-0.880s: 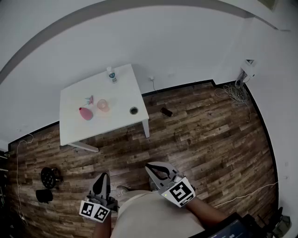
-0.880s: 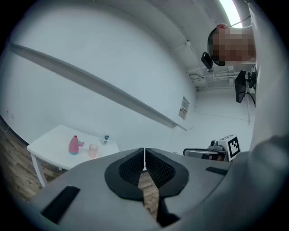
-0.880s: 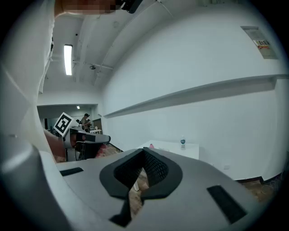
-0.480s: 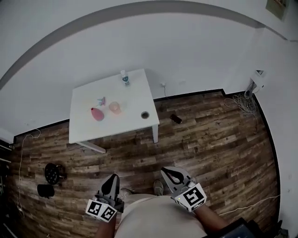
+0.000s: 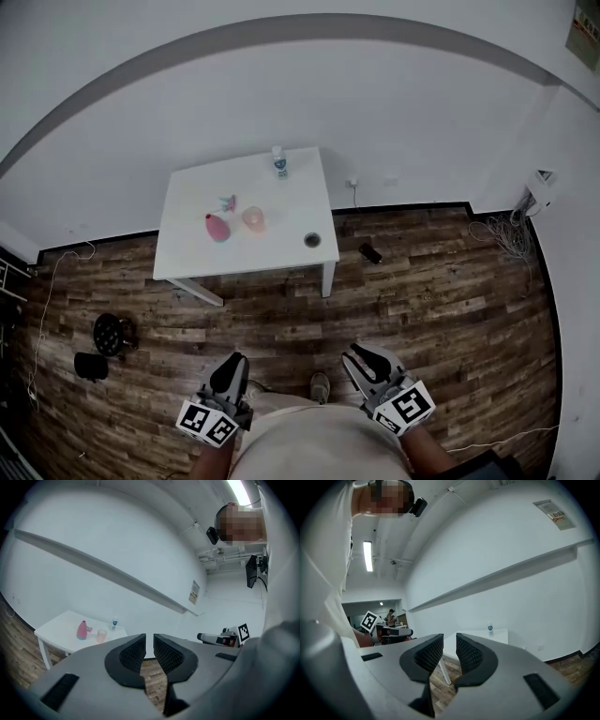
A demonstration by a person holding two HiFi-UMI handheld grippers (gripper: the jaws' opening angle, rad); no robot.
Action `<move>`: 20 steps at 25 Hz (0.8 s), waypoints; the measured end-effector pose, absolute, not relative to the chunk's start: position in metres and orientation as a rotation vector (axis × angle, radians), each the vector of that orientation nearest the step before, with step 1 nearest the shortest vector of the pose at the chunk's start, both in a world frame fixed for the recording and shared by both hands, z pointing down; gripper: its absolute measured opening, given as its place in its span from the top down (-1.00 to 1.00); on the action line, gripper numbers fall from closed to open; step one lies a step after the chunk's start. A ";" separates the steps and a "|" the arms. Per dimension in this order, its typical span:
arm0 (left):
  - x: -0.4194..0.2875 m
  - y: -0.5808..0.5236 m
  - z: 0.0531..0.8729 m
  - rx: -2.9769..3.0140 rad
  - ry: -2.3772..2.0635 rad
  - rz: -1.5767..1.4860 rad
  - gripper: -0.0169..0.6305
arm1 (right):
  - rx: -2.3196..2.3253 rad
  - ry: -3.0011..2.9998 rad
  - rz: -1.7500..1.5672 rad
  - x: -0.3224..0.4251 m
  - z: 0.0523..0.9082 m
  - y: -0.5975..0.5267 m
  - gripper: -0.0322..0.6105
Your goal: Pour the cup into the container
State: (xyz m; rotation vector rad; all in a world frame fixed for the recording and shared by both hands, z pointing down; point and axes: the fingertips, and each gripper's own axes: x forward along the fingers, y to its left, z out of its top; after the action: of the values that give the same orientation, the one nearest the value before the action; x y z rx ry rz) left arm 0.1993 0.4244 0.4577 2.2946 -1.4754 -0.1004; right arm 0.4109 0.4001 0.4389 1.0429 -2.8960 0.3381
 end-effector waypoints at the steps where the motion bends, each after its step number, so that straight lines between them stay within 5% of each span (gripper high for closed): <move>1: 0.199 0.425 0.458 2.289 -1.483 -0.101 0.80 | 1.035 -2.899 0.340 0.410 0.441 0.399 0.68; 20: 0.142 0.383 0.471 2.192 -1.548 -0.126 0.74 | 0.856 -2.894 0.250 0.329 0.449 0.337 0.64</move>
State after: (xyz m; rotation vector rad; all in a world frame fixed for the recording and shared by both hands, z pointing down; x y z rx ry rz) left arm 0.1420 0.3834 0.4713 2.1921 -1.5479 -0.1264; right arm 0.3294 0.3372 0.4492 0.8558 -2.8936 0.2503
